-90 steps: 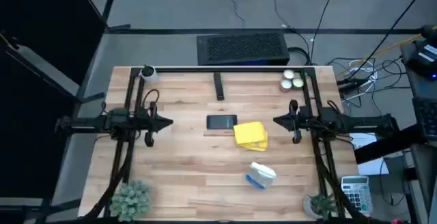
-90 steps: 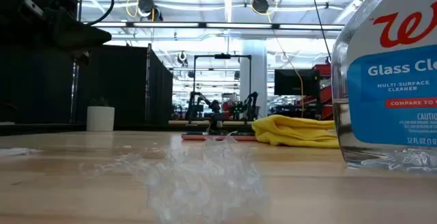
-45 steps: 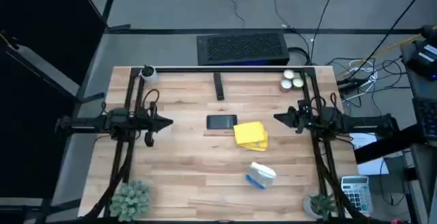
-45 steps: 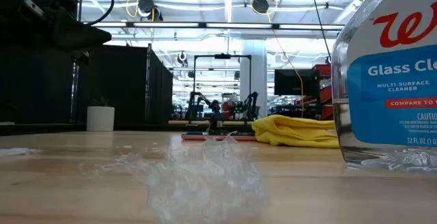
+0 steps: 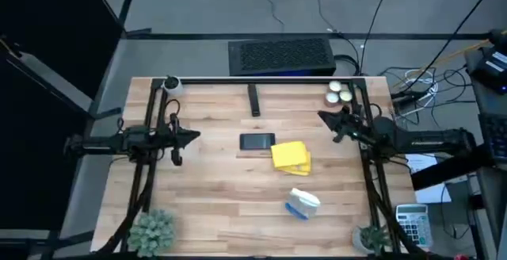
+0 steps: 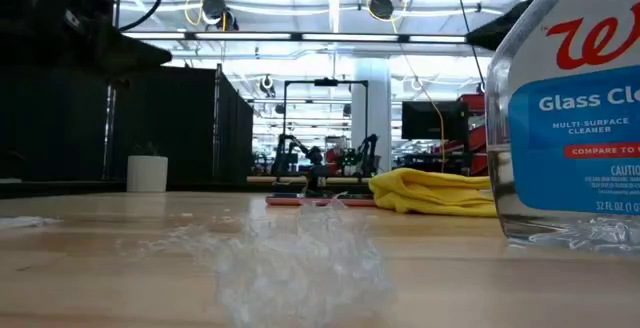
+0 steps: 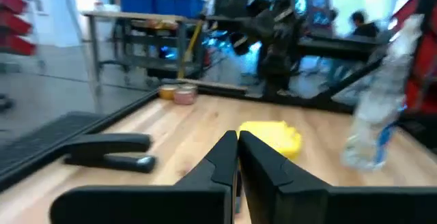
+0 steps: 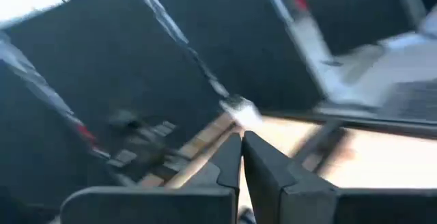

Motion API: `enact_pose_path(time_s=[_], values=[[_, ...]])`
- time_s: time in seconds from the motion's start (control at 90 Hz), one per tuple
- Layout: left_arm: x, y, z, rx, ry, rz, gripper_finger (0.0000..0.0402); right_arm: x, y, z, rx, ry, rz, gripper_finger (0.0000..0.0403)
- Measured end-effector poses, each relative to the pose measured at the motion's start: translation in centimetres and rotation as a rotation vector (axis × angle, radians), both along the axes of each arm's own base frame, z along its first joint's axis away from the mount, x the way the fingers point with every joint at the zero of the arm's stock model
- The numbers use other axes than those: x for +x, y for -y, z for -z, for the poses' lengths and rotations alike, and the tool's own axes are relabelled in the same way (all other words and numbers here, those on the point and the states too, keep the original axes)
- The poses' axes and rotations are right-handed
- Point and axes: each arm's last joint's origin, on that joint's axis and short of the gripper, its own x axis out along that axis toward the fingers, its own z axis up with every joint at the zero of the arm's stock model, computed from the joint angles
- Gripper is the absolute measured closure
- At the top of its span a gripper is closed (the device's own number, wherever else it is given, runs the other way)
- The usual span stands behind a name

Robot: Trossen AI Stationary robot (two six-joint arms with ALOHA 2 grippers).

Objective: Apply microfiber cloth
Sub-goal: Spray the cellphone using a spray bottle

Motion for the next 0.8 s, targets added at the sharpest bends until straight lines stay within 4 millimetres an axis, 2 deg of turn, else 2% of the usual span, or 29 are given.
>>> enact_pose_path(time_s=[0.089,0.2,0.311,0.433,0.611,0.8], values=[[0.3,0.0,0.4,-0.006,-0.055,-0.001,0.0401,2.7,1.4,-0.8,0.031,-0.152,0.05,0.0403],[0.8,0.0,1.3,-0.047,-0.141,-0.004,0.0401,6.0,3.2,-0.5,0.167,-0.272,0.034,0.0403],[1.2,0.0,2.2,-0.1,-0.232,-0.013,0.0401,9.1,4.5,1.3,0.351,-0.363,-0.043,0.0391],[1.8,0.0,3.1,-0.109,-0.348,-0.02,0.0401,11.9,5.1,4.1,0.489,-0.464,-0.105,0.0354],[3.5,-0.2,1.9,-0.132,-0.462,-0.041,0.0401,13.6,5.3,8.4,0.676,-0.575,-0.118,0.0285],[6.4,-1.2,1.9,-0.064,-0.643,-0.068,0.0401,14.1,5.4,10.3,0.759,-0.597,-0.106,0.0227]])
